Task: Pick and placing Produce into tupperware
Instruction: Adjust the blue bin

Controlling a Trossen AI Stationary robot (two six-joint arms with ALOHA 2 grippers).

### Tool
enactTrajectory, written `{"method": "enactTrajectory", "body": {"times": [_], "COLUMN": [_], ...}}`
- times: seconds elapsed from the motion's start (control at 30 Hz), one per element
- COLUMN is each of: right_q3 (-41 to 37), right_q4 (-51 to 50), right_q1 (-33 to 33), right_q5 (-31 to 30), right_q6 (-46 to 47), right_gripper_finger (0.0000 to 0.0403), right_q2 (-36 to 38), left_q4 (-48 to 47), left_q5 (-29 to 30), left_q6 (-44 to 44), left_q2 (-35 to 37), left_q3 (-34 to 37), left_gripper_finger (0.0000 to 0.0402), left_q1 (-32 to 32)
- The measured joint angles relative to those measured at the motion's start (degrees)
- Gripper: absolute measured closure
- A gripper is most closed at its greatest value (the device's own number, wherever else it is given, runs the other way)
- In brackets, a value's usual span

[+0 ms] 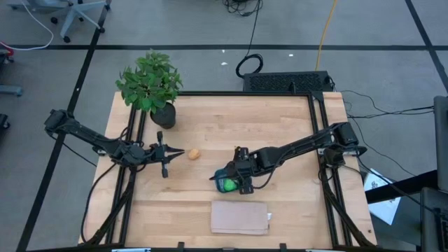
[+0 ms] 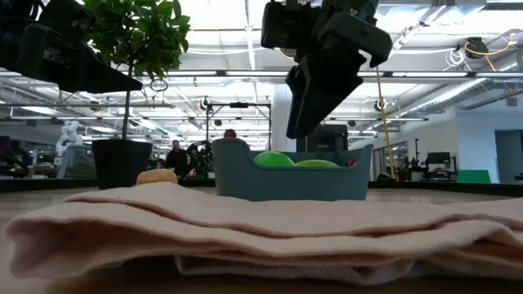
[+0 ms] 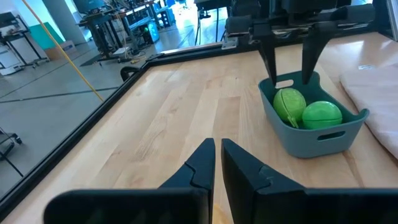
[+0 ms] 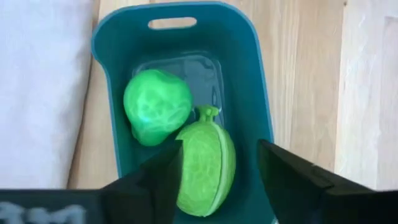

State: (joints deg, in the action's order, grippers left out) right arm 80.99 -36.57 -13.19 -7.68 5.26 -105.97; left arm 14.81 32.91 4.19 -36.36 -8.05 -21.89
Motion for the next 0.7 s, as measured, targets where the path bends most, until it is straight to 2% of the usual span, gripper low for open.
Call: {"method": "enactTrajectory", "body": {"times": [0.23,0.43,0.53,0.7], "right_q3": [0.0,0.0,0.0,0.0], "right_q4": [0.52,0.32,0.28,0.0], "right_q1": [0.0,0.0,0.0,0.07], "right_q5": [0.17,0.32,0.37,0.43], "right_q6": [-0.37,-0.78,-1.02,-0.59], "right_gripper_finger": [0.032,0.0387,0.04,0.0397], "right_q2": [-0.02,-0.02,-0.02,-0.02], "left_q4": [-0.02,-0.04,-0.04,-0.04], "left_q5": [0.01,0.02,0.02,0.02], "left_q6": [0.0,0.01,0.01,0.0], "left_q2": [0.0,0.0,0.0,0.0], "left_q3": [0.0,0.0,0.0,0.0], "left_gripper_finger": [0.0369,0.0369,0.0369,0.0369], "left_q1": [0.0,0.0,0.0,0.0]}}
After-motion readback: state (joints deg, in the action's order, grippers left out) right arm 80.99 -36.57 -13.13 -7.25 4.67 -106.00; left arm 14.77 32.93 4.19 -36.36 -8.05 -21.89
